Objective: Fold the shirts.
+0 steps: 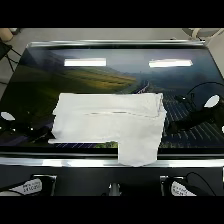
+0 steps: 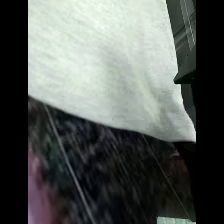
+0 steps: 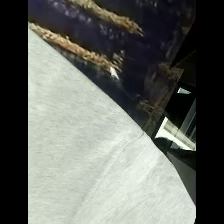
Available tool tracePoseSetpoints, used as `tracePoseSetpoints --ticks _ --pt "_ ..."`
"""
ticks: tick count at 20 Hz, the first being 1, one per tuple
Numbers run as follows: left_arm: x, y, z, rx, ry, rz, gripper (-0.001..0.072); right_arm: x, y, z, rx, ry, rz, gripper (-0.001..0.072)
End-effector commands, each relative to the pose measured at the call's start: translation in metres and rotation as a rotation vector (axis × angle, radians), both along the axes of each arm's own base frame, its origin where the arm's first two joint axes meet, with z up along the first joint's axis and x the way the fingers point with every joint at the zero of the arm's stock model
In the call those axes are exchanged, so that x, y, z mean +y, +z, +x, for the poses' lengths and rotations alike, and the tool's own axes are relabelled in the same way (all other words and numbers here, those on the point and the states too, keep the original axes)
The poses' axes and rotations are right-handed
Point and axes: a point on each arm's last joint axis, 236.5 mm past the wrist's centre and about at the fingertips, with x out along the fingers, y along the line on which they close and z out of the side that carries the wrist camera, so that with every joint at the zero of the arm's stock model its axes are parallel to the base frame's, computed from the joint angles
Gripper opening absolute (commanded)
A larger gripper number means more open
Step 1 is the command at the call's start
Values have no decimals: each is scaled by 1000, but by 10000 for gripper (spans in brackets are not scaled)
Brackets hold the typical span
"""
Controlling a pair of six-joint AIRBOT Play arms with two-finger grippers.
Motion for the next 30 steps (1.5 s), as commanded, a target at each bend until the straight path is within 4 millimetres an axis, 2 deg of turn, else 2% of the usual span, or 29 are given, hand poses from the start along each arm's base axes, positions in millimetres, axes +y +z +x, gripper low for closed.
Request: tracePoseSetpoints --ticks 1,3,4,6,8,10,13,17,22,24,27,30 --pt "-1 -15 -6 2 16 10 351 1 0 -2 6 4 3 486" --pt "1 -16 1 -14 50 22 113 10 2 -13 38 22 43 491" --pt "-1 -16 5 -24 60 14 28 23 4 -20 30 53 99 497" --pt "-6 -13 10 -46 63 -11 28 34 -4 -37 25 34 120 497" --pt "-9 -11 12 -56 69 -27 29 40 -22 -56 52 -23 118 495" --pt "-10 -10 11 -55 66 -29 28 55 -38 -75 105 -59 167 491" --pt "-11 -7 9 -59 48 -35 28 58 -59 -95 148 -79 159 487" --pt "-11 -7 9 -58 48 -36 28 70 -68 -91 123 -146 203 483" --pt "-11 -7 9 -61 43 -35 29 60 -77 -73 56 -217 155 302" --pt "-11 -7 9 -68 31 -35 28 58 -78 -70 45 -222 149 28" --pt "-11 -6 10 -86 5 -37 28 57 -74 -64 11 -182 152 25" --pt "-8 10 20 -188 -65 -19 27 54 -44 -41 -71 -130 156 24"
